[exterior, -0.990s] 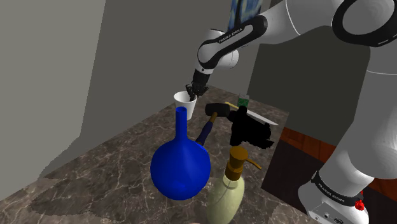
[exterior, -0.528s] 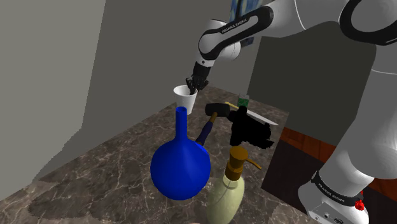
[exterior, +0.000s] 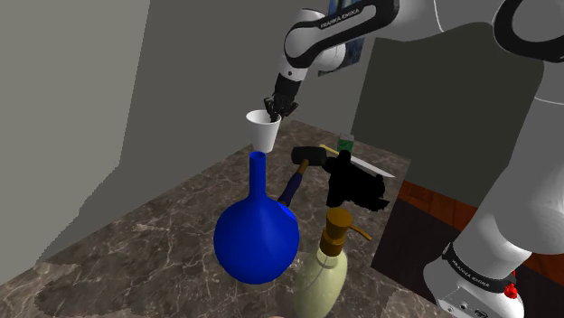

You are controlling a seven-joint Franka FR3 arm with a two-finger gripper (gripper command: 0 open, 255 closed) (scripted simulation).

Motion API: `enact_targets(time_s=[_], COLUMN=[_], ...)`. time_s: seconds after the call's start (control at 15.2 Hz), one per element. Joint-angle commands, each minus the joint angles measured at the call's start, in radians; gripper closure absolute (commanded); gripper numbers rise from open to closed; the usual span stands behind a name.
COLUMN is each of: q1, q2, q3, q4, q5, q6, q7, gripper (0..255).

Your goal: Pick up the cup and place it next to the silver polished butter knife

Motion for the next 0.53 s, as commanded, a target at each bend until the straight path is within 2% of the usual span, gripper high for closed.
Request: enact_targets(time_s=[0.0,0.46], q1=[-0.001,-0.002], q2=[-0.009,-0.033], q3=[-0.001,-0.003], q4=[0.015,0.078], q5=[-0.003,-0.012], q6=[-0.024,-0.110], q7=[0.004,0.021], gripper=[255,255])
